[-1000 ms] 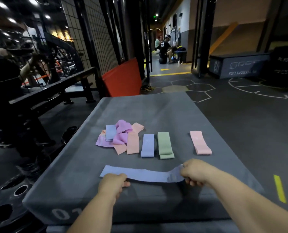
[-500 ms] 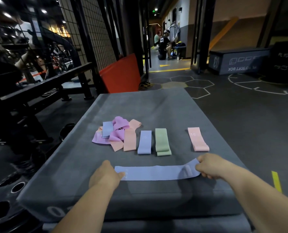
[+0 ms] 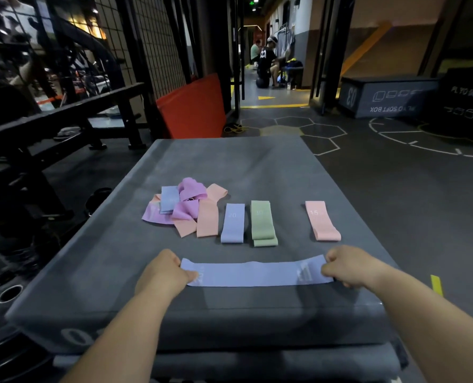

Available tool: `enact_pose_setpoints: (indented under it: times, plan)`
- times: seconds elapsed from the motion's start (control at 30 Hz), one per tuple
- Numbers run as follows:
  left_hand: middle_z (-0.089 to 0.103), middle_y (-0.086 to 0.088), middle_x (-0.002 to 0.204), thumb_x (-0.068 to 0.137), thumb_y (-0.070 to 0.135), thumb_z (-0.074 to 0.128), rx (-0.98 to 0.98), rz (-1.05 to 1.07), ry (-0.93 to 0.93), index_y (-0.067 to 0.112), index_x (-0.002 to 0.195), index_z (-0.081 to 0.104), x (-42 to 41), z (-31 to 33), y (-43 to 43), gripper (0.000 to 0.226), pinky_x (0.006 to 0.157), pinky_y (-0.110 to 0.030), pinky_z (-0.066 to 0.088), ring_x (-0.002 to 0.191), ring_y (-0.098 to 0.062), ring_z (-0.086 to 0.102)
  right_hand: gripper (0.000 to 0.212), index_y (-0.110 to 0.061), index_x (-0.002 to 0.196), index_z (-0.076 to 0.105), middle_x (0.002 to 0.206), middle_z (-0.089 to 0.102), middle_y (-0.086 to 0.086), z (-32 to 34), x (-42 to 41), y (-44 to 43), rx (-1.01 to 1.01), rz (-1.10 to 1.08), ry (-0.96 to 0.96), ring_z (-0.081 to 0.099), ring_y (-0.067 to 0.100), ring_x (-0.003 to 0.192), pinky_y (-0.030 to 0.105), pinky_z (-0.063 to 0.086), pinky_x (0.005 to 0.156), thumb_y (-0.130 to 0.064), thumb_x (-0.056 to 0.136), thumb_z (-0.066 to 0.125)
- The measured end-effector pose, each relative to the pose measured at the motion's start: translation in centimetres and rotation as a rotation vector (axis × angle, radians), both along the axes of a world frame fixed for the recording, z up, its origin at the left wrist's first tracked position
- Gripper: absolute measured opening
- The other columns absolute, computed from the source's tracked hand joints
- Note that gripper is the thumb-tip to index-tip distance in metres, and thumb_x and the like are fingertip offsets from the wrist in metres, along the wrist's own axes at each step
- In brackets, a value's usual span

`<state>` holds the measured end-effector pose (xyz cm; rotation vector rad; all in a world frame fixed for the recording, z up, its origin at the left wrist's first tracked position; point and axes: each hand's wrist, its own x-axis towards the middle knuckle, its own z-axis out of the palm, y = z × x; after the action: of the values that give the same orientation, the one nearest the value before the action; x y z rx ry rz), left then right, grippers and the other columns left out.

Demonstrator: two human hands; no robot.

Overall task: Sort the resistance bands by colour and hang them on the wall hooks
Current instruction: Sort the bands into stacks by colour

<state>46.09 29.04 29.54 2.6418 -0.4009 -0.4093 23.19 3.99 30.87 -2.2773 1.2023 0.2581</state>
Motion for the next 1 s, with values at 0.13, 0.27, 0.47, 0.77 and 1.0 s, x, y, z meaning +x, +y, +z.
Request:
enact_pose_setpoints:
  times: [0.13,0.27,0.47,0.77,1.0]
  plan:
    - [0.063,0.0,0.082,0.081,0.032,0.065,-0.086,-0.048,0.023,0.018,0.077,0.058,1.0,-0.4,0.3,0.016,0.064,-0.027,0.042,0.075,-0.019,0.058,0.021,-0.017,0.06,0.039,0.047,0.047,0.005,0.0,0.2,0.2,0.025,-0.057,-0.075,0.039,0.021,0.049,0.023,0.028,0.047,-0.015,0.076,0.052]
    - [0.059,-0.002,0.081,0.085,0.024,0.063,-0.168,-0.05,0.05,0.022,0.071,0.052,1.7,-0.5,0.9,0.018,0.075,-0.031,0.045,0.077,-0.024,0.054,0.026,-0.017,0.06,0.037,0.045,0.047,0.005,0.1,0.5,0.5,0.036,-0.097,-0.105,0.037,0.021,0.047,0.024,0.027,0.046,-0.017,0.078,0.055]
    - [0.061,-0.004,0.071,0.08,0.012,0.067,-0.312,-0.032,0.181,0.017,0.076,0.062,2.1,-0.4,1.2,0.008,0.063,-0.026,0.041,0.063,-0.022,0.049,0.009,-0.011,0.085,0.06,0.051,0.056,0.007,0.1,1.0,0.5,0.115,-0.167,-0.203,0.049,0.018,0.041,0.019,0.037,0.043,-0.01,0.086,0.051]
    - [0.049,0.0,0.048,0.084,0.005,0.059,-0.546,0.049,0.288,0.014,0.077,0.06,1.7,0.7,1.1,0.012,0.04,-0.015,0.024,0.039,-0.012,0.038,0.007,-0.011,0.094,0.058,0.08,0.071,0.011,1.3,0.9,0.8,0.42,-0.314,-0.509,0.067,0.023,0.067,0.024,0.046,0.055,-0.01,0.093,0.051]
    - [0.07,-0.007,0.076,0.089,0.008,0.05,-0.643,0.108,0.347,0.013,0.086,0.056,1.7,1.0,0.8,0.008,0.048,-0.023,0.039,0.055,-0.016,0.057,0.006,-0.008,0.091,0.061,0.079,0.072,0.01,1.5,0.3,0.8,0.442,-0.346,-0.577,0.067,0.02,0.067,0.024,0.048,0.057,-0.01,0.091,0.055]
